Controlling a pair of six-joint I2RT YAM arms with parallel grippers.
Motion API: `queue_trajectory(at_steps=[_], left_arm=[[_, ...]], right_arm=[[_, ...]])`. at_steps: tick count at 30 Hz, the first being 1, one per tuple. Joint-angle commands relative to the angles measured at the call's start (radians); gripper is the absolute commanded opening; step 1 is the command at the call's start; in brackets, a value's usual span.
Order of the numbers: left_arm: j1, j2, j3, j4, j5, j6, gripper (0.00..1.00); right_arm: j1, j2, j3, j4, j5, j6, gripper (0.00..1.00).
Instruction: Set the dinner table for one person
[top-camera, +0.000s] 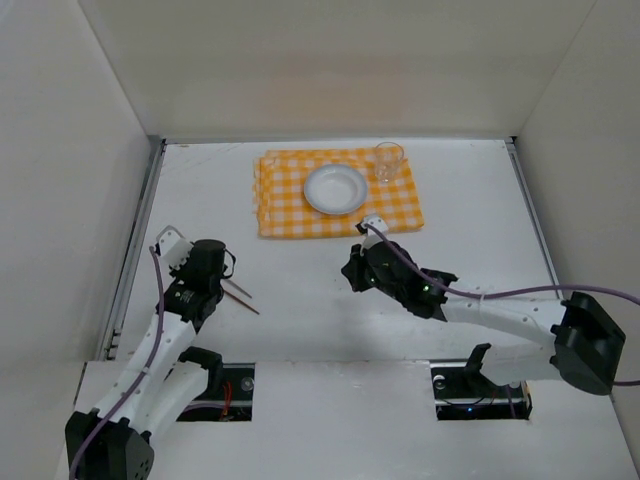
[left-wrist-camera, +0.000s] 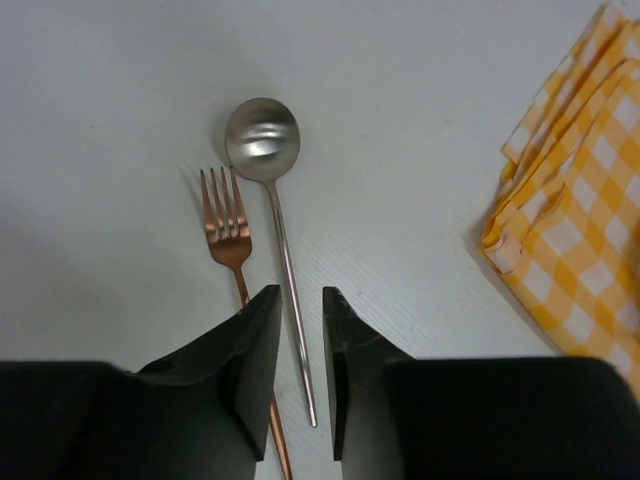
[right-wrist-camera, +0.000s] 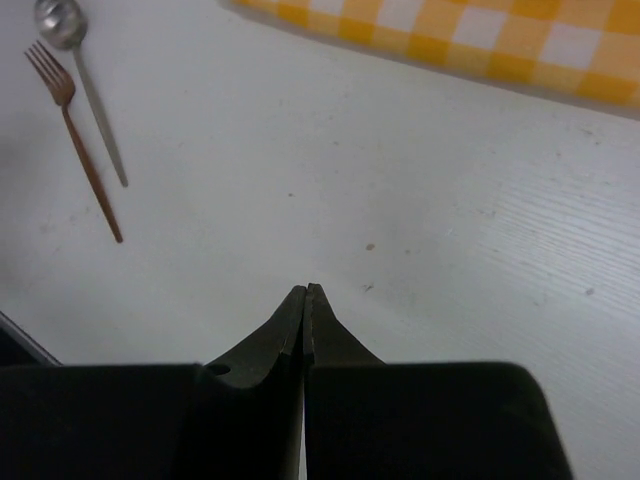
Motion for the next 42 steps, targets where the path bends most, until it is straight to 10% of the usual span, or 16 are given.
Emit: queue_trajectory(at_steps=[1,42], left_arm=[[0.030,0.057,0.064,-0.018,0.062,0.000,0.23],[0.005,0.517,0.029,0.210,0.039,-0.071,0.22]], right_arm=[[0.046,0.027,-0.031,0.157,-0.025,0.010,0.05],[0.115,0.118,-0.041,0.209,-0.028,-0.004,0.15]])
